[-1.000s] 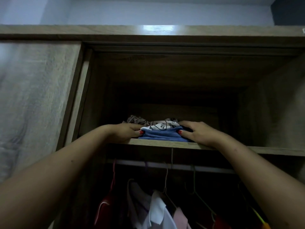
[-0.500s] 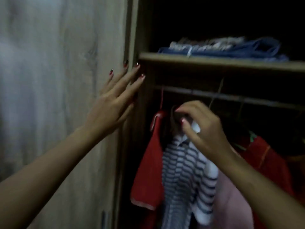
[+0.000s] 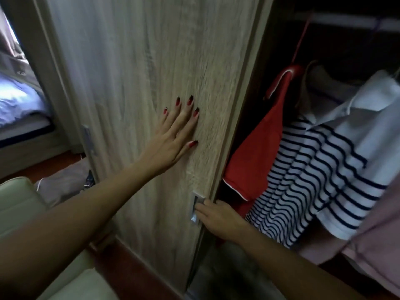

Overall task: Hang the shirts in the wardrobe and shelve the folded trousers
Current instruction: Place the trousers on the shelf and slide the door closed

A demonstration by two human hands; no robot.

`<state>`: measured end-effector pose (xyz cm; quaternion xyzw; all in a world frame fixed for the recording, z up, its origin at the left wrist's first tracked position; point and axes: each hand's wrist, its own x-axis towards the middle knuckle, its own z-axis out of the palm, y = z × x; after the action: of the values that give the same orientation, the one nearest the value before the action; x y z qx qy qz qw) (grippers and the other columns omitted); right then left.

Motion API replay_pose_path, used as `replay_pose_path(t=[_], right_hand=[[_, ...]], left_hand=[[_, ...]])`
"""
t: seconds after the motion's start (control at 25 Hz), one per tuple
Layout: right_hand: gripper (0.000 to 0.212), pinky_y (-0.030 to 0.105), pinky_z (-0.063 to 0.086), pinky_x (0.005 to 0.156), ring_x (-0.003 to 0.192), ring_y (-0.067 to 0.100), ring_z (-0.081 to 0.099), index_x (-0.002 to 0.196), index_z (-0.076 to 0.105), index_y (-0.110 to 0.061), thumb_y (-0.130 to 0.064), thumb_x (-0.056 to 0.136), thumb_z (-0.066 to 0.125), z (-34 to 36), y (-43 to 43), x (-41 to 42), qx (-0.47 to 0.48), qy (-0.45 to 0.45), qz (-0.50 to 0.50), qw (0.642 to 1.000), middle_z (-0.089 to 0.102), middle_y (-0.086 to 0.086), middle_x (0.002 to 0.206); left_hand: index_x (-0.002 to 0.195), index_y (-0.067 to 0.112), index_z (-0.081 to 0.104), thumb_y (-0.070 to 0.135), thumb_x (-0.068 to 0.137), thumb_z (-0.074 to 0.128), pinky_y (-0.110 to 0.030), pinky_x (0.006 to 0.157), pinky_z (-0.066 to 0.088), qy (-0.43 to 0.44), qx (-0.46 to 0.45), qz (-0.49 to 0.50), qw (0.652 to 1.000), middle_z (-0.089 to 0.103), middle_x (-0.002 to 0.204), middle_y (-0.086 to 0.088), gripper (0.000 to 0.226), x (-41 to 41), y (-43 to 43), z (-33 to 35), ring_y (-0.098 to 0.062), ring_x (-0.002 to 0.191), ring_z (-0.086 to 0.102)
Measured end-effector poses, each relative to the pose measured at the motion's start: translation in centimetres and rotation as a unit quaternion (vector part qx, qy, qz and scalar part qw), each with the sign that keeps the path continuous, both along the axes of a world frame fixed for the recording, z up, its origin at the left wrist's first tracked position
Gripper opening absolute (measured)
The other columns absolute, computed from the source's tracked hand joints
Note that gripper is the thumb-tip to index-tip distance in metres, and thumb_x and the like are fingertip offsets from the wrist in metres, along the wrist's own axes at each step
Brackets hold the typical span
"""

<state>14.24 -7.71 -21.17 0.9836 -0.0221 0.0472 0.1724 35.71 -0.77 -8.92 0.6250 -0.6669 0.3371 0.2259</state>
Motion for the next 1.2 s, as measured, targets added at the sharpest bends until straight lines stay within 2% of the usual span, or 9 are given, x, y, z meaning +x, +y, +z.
replay_pose_path(t=[0.2,0.28,0.44,0.56,0.64,0.76,0.88,1.08,1.2], right_hand=[[0.023,0.029,0.053,0.065,0.090,0.016,0.061,0.098,0.069,-0.018,-0.023,0.082,0.053,-2.0,1.7,-0.2,-0.009,-0.061,-0.059,0.996,0.064,0.000,0.109],[0.023,0.029,0.052,0.065,0.088,0.015,0.061,0.100,0.068,-0.018,-0.024,0.079,0.060,-2.1,1.9,-0.9,-0.013,-0.064,-0.069,0.995,0.064,-0.001,0.109],[0.023,0.027,0.049,0.064,0.084,0.013,0.060,0.098,0.068,-0.019,-0.024,0.077,0.060,-2.5,2.2,-4.4,0.002,-0.076,-0.095,0.993,0.065,-0.003,0.109],[0.036,0.026,0.051,0.063,0.083,0.013,0.062,0.100,0.068,-0.018,-0.027,0.066,0.075,-2.8,2.5,-8.8,0.019,-0.082,-0.121,0.989,0.067,-0.001,0.111],[0.044,0.027,0.053,0.066,0.085,0.014,0.063,0.102,0.068,-0.017,-0.027,0.060,0.078,-3.2,2.6,-12.3,0.023,-0.090,-0.137,0.986,0.067,0.000,0.113],[0.030,0.029,0.053,0.067,0.085,0.018,0.063,0.102,0.067,-0.015,-0.020,0.072,0.062,-3.6,2.5,-17.5,0.000,-0.115,-0.145,0.983,0.066,0.003,0.113],[0.031,0.029,0.051,0.064,0.079,0.018,0.061,0.101,0.067,-0.013,-0.018,0.083,0.043,-3.6,3.0,-23.0,0.000,-0.154,-0.159,0.975,0.067,0.003,0.102],[0.043,0.028,0.055,0.084,0.101,0.017,0.065,0.115,0.066,-0.012,-0.030,0.077,0.057,-2.9,5.2,-31.9,0.017,-0.160,-0.228,0.960,0.070,0.003,0.112],[0.044,0.032,0.056,0.086,0.105,0.021,0.065,0.119,0.064,-0.008,-0.029,0.084,0.047,-4.4,6.6,-36.3,0.014,-0.159,-0.285,0.945,0.069,0.007,0.116]], left_hand=[[0.150,0.002,0.013,0.041,0.102,0.037,-0.061,0.117,0.010,0.012,-0.014,0.004,1.000,0.011,0.157,-0.025,0.066,-0.5,-0.7,-0.6,-0.035,0.145,-0.002],[0.150,0.003,0.012,0.042,0.102,0.037,-0.061,0.117,0.010,0.005,-0.012,0.001,1.000,0.012,0.157,-0.025,0.067,-1.0,-0.7,-0.7,-0.035,0.145,-0.003],[0.150,0.004,0.013,0.043,0.101,0.039,-0.062,0.116,0.013,-0.018,-0.017,-0.007,1.000,0.013,0.157,-0.024,0.067,-3.9,-0.8,-0.9,-0.035,0.145,-0.001],[0.150,0.005,0.013,0.044,0.101,0.040,-0.064,0.115,0.012,-0.028,-0.028,-0.021,0.999,0.007,0.158,-0.020,0.069,-7.9,-1.5,-1.3,-0.037,0.145,-0.002],[0.150,0.007,0.009,0.046,0.100,0.041,-0.065,0.115,0.011,-0.033,-0.042,-0.038,0.998,-0.007,0.158,-0.014,0.072,-11.1,-2.0,-1.6,-0.038,0.145,-0.005],[0.151,0.012,0.003,0.049,0.100,0.040,-0.066,0.115,0.008,-0.046,-0.058,-0.065,0.995,-0.022,0.158,-0.006,0.073,-16.2,-3.0,-2.0,-0.036,0.146,-0.009],[0.152,0.016,0.001,0.049,0.100,0.039,-0.063,0.116,0.006,-0.074,-0.065,-0.094,0.991,-0.017,0.159,-0.007,0.073,-21.2,-3.8,-2.4,-0.035,0.147,-0.006],[0.153,0.018,0.014,0.050,0.099,0.040,-0.060,0.115,0.015,-0.112,-0.081,-0.128,0.982,0.008,0.159,-0.010,0.068,-28.9,-4.7,-2.6,-0.033,0.146,0.011],[0.153,0.019,0.014,0.051,0.101,0.032,-0.059,0.114,0.019,-0.125,-0.093,-0.141,0.978,0.010,0.159,-0.009,0.064,-33.8,-5.0,-2.6,-0.032,0.147,0.012]])
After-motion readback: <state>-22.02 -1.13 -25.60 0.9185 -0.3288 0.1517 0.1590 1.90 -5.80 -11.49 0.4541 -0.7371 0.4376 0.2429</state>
